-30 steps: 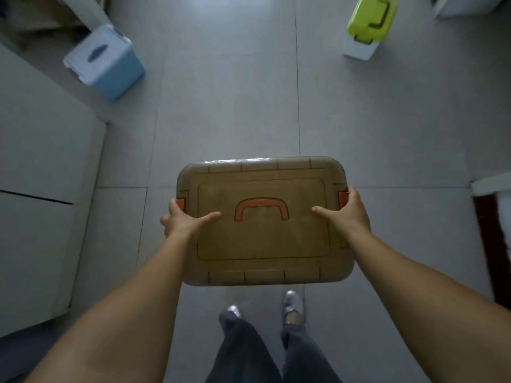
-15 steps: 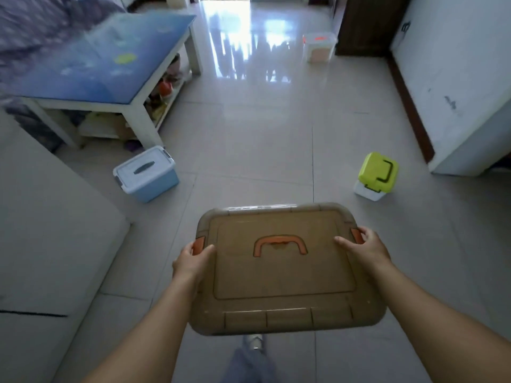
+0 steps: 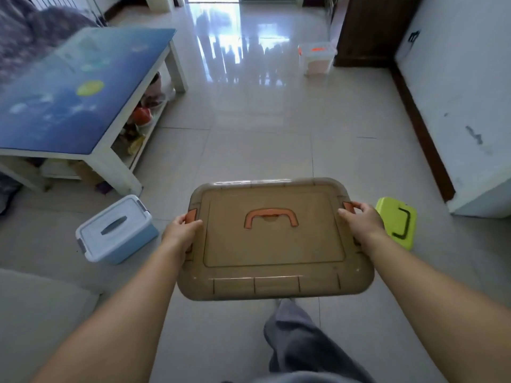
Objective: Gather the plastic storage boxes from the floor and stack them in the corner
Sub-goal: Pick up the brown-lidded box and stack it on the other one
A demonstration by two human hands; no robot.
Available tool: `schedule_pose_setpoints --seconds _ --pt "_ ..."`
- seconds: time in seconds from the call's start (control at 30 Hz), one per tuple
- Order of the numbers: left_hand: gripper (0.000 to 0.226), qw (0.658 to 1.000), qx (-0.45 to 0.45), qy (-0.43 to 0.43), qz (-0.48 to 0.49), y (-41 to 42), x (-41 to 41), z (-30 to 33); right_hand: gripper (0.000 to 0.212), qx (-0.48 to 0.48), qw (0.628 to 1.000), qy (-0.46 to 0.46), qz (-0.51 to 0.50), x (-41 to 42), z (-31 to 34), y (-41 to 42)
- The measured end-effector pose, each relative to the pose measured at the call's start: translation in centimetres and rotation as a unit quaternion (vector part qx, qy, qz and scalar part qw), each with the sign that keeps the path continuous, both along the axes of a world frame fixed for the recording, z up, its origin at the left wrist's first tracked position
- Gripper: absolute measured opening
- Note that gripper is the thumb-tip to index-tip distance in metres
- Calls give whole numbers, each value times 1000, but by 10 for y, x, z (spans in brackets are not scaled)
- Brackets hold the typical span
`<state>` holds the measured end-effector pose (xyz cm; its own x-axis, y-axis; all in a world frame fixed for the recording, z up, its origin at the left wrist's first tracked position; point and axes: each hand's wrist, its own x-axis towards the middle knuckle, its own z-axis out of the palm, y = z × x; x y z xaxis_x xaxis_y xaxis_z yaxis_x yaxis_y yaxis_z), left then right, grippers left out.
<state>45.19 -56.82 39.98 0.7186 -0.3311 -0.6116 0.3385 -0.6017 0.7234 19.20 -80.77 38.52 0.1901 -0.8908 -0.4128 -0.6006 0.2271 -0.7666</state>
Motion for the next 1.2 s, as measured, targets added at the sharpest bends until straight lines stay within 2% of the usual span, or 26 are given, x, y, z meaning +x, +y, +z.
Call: schedule_pose_setpoints --seconds 0.3,0.67,0.9,1.2 --pt "55 997 -41 -19 55 -187 146 30 52 -22 999 -20 35 171 48 -205" --pt "58 996 -47 -26 65 -421 397 37 52 -5 999 -31 31 429 51 -430" --pt "62 998 -12 -50 37 -554 528 49 52 4 999 -35 17 552 50 -552" --pt "60 995 -32 -53 77 -756 706 47 51 15 996 -67 53 744 49 -776"
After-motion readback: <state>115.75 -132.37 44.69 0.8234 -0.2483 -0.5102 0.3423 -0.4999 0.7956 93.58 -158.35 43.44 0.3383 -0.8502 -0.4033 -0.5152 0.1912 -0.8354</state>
